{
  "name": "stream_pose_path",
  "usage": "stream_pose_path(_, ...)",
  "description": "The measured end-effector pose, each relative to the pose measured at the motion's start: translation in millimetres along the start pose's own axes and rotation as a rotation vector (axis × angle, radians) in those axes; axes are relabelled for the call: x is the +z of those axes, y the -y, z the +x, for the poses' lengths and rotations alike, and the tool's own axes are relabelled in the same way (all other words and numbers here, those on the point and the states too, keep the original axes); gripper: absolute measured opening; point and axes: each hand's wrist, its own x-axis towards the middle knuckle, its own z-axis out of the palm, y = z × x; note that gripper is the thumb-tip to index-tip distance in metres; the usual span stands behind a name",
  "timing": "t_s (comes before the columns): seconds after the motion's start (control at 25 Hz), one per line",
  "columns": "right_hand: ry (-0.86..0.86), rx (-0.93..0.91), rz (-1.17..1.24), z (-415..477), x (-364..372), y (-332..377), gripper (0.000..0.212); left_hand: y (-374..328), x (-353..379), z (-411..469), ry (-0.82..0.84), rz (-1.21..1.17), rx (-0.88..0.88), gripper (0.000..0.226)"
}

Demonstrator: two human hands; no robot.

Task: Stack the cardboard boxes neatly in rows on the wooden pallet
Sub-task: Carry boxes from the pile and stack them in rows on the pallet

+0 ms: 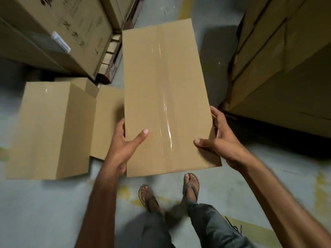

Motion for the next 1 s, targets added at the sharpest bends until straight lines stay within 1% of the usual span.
stream_pose_path(0.08, 0.026, -0.051, -0.045, -45, -14, 14, 0.108, -19, 1, -53, -0.057, -0.068, 0.015, 0.07)
stream_pose_path(0.16, 0.015, -0.076, -0.063, -84, -31, 29, 0.111, -37, 1, -99, -0.068, -0.128, 0.047, 0.071)
stream_pose_path(0.24, 0.02, -0.096, -0.058, -122, -47, 42, 0.116, -54, 2, -146, -0.061, -0.105, 0.091, 0.076)
stream_pose_path(0.36, 0.048, -0.197, -0.054, -188, -70, 50, 0.117, -74, 2, -223, -0.012, -0.003, 0.226, 0.092)
stream_pose_path(0.48, -0.009, -0.245, -0.01, -259, -95, 45, 0.119, -81, 6, -292, 0.116, 0.061, 0.289, 0.103)
stream_pose_path(0.52, -0.027, -0.244, -0.011, -282, -106, 40, 0.12, -82, 12, -313, 0.164, 0.075, 0.306, 0.102)
stream_pose_path(0.64, -0.059, -0.221, -0.02, -354, -145, 19, 0.118, -76, 38, -376, 0.282, 0.116, 0.347, 0.089)
stream_pose_path(0.72, -0.099, -0.18, -0.02, -404, -174, 1, 0.112, -71, 63, -417, 0.32, 0.098, 0.325, 0.08)
stream_pose_path(0.84, -0.186, -0.122, 0.008, -474, -227, -29, 0.099, -68, 113, -468, 0.403, 0.14, 0.301, 0.071)
stream_pose_path(0.92, -0.224, -0.077, 0.015, -514, -266, -53, 0.091, -66, 153, -496, 0.473, 0.181, 0.285, 0.054)
stream_pose_path(0.96, -0.245, -0.056, 0.029, -535, -289, -69, 0.089, -65, 178, -511, 0.517, 0.205, 0.286, 0.043)
stream_pose_path(1.0, -0.266, -0.038, 0.053, -555, -311, -85, 0.089, -64, 203, -525, 0.557, 0.229, 0.279, 0.037)
